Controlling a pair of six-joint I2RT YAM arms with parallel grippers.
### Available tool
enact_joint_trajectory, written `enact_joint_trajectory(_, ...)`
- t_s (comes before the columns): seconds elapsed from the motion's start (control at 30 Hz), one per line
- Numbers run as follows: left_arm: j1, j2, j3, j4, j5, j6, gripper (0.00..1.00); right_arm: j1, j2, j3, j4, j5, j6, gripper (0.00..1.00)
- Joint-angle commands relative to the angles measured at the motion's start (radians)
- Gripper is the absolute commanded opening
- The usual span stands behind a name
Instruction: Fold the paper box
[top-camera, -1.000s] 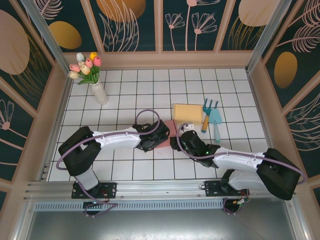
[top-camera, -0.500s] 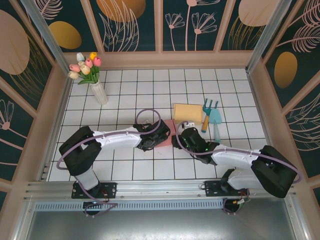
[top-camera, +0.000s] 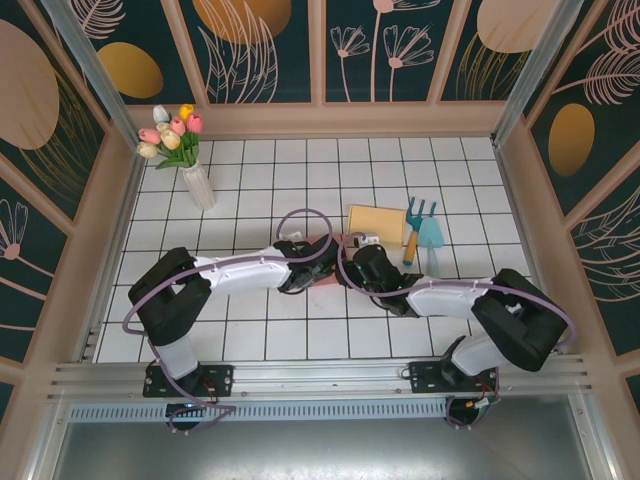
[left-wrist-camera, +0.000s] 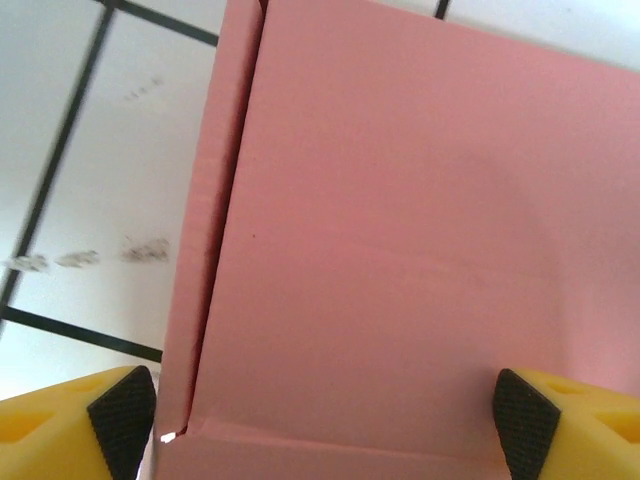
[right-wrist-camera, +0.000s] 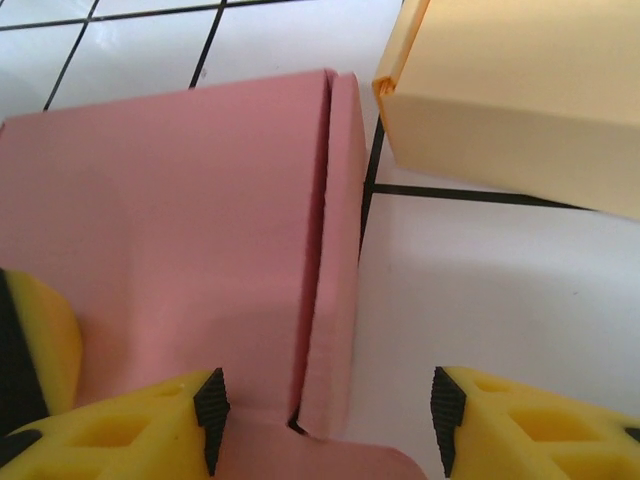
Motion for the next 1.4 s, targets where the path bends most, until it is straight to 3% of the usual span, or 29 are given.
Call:
enact_joint_trajectory(0.0,0.015,-0.002,0.012,-0.127,-0.044,0.026,0.9,-0.005,0.034,-0.005,0.084,-0.019,0.044,0.58)
enact_joint_trajectory(0.43,0.011,-0.186,-0.08,-0.09,0.195,-0.136,0.94,0.001,0.102,-0.002,0.086,0.006,0.081,0.57)
enact_joint_trajectory(0.8,0.011,-0.131,-0.064,-0.059,0.186,-0.146,0.96,0.02,0.101,-0.002,0.078,0.011,0.076,0.57)
enact_joint_trajectory(1.13,0.053,-0.112,0.0,-0.073,0.089,-0.17,0.98,0.023,0.114,-0.004,0.085,0.011,0.062,0.57)
enact_joint_trajectory(1.37,0.105,-0.093,-0.064,0.056,0.221,-0.225,0.98,0.024,0.128,-0.004,0.097,0.008,0.063,0.57)
